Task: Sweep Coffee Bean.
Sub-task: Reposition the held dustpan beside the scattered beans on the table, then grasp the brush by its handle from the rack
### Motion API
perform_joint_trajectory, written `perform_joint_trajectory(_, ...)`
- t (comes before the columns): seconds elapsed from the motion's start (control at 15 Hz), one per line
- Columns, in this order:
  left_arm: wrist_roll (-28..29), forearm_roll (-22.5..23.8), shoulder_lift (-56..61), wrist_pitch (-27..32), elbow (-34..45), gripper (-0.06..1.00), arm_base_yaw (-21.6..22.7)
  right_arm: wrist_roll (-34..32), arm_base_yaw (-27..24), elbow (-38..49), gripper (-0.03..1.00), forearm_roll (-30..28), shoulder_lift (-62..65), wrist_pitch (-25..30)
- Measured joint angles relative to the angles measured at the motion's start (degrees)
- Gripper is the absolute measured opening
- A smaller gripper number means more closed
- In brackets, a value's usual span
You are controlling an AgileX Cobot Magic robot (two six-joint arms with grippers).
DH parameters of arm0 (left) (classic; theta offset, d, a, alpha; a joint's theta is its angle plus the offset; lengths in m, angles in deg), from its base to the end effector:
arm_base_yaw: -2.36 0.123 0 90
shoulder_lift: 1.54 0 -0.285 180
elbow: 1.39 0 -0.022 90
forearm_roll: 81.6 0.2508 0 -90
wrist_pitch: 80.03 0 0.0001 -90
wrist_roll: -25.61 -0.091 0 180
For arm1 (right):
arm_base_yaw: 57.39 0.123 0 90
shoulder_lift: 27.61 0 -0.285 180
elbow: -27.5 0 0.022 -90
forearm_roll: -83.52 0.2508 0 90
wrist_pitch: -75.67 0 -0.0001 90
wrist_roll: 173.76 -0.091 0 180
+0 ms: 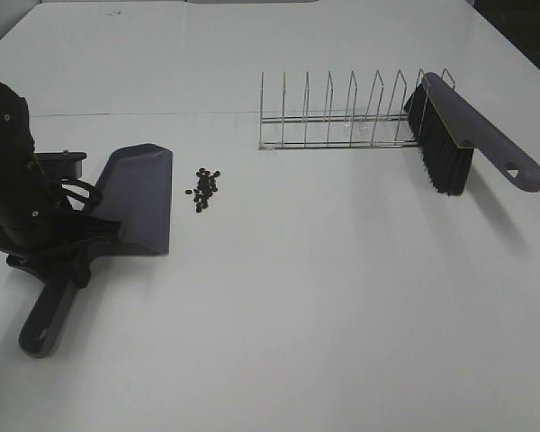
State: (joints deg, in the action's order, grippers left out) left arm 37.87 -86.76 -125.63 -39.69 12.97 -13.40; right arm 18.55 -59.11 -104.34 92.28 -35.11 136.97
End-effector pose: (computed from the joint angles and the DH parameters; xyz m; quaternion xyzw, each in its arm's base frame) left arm 0.3302 -0.0987 0.0951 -0.0035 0.9995 -0.0312 0.0031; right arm -0.0070 0.0124 0.2793 -0.0822 0.8460 0.0120 0.5267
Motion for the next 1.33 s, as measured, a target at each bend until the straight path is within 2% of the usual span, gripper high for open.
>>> perform_joint_trajectory(0.33, 0.52, 0.92, 8.14, 1.83, 0.23, 0.27, 0.00, 0.00, 0.00, 0.00, 0.80, 0.00, 0.00, 0.00)
perform_joint_trajectory(0.73, 1.03, 2.41, 8.82, 1.83, 0.23, 0.27, 0.00, -1.72, 0.00, -0.46, 0.77, -0.17, -3.04, -1.38)
perform_joint_trajectory(1.07, 1.09, 2.52, 8.82, 1.95, 0.40, 0.27, 0.00, -2.46, 0.00, -1.66, 0.74, -0.17, -22.80, -20.86)
perform_joint_trajectory(1.2, 0.69, 2.52, 8.82, 1.95, 0.40, 0.27, 0.00, -2.46, 0.00, -5.33, 0.73, -0.17, -34.89, -23.84)
perform_joint_trajectory(1.33, 0.57, 2.52, 8.82, 1.95, 0.40, 0.27, 0.00, -2.46, 0.00, -11.63, 0.71, -0.17, -48.59, -24.01)
